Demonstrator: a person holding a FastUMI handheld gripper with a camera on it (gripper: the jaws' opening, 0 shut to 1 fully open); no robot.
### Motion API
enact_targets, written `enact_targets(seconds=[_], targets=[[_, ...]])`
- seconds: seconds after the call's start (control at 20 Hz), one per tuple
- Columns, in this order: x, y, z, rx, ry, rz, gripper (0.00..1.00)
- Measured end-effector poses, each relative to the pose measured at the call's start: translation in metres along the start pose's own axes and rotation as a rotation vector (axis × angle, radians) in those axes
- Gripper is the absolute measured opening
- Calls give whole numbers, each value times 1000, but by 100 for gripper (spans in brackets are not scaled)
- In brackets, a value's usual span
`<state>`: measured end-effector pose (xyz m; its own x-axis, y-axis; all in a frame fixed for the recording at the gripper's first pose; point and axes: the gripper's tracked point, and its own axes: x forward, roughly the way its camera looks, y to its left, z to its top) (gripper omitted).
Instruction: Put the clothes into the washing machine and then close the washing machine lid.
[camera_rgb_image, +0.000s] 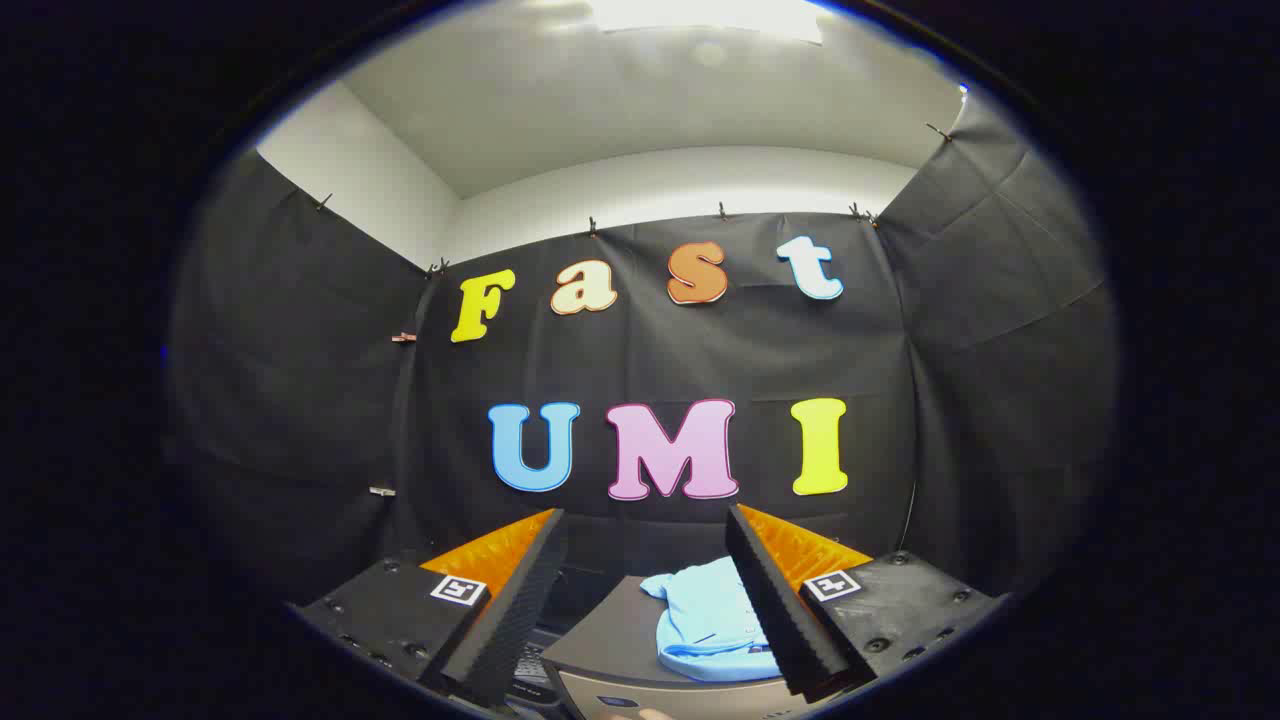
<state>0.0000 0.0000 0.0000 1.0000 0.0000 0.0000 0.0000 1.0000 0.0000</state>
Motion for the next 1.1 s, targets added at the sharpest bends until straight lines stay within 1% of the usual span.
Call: enact_targets(seconds=[0.25,0.6,1.1], targets=[[5,-8,-3,10,11,-17,99],[7,-4,-5,-2,21,-4,99],[4,-5,-2,-12,17,-10,99]])
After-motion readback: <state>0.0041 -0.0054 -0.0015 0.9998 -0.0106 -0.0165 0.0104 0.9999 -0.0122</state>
